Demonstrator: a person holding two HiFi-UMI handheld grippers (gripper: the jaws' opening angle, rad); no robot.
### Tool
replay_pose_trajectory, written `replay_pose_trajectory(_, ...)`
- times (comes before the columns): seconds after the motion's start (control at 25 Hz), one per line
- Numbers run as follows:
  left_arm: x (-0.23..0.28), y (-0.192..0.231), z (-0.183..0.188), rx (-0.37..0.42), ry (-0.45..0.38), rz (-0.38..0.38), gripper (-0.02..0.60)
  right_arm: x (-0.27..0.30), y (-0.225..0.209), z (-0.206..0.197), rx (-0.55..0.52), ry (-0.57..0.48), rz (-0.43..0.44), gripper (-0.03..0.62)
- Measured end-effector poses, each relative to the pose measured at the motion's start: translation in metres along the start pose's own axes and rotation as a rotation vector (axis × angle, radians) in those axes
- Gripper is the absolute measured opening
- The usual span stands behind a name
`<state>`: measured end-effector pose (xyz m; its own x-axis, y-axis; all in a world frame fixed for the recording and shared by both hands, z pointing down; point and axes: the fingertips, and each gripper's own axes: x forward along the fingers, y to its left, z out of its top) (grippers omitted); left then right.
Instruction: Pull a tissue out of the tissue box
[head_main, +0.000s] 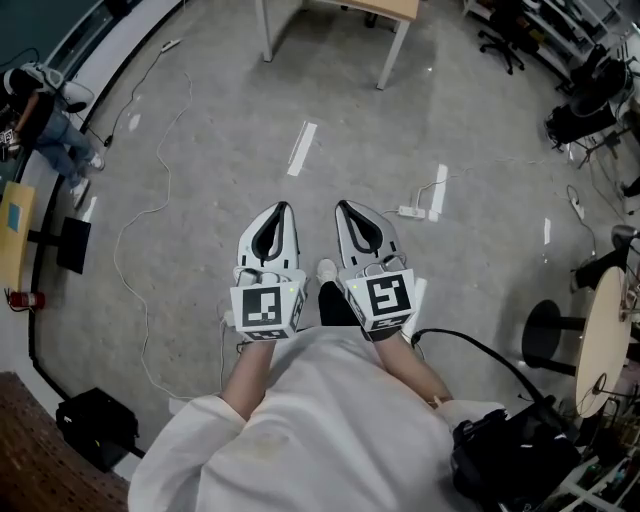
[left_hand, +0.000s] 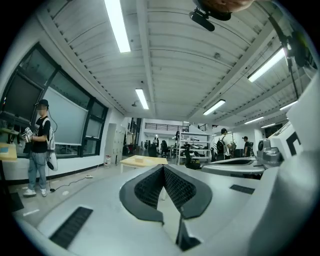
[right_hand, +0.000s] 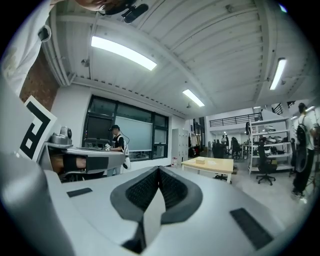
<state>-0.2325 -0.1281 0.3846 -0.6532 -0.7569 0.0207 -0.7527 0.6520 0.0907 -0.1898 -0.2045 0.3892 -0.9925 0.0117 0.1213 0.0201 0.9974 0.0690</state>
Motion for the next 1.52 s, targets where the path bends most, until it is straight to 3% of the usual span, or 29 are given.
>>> replay_pose_trajectory(0.28, 0.106, 0.024, 0.027, 0.037, -0.03, -0.008, 0.002, 0.096, -0.069, 0.032, -0.014, -0.088, 0.001, 0.003)
replay_pose_trajectory(0.44, 0.158, 0.039, 0.035, 0.058, -0.044, 0.024, 0.002, 0.144, -0.099, 0.037, -0.001, -0.098, 0.027, 0.003)
replay_pose_trajectory(0.68, 0.209, 0.087, 0.017, 0.01, -0.017, 0.06, 0.002, 0.213, -0.095, 0.021, 0.043, -0.067, 0.101, 0.003)
replay_pose_trajectory(1.0, 0.313, 0.18, 0.023, 0.011, -0.045, 0.033, 0.0, 0.341, -0.127, 0.027, 0.013, -0.059, 0.029, 0.003)
replay_pose_trajectory(1.2, 0.366, 0.25, 0.039, 0.048, -0.06, -0.029, 0.0, 0.426, -0.113, 0.044, -0.012, -0.068, 0.028, 0.003)
replay_pose_trajectory(1.4, 0.407, 0.306, 0.021, -0.014, -0.023, -0.056, 0.0, 0.489, -0.1, 0.039, -0.019, -0.033, 0.021, 0.003)
replay_pose_trajectory(1.52, 0.432, 0.314, 0.01, -0.047, -0.005, -0.093, 0.0, 0.512, -0.112, 0.039, -0.018, -0.016, -0.011, 0.003)
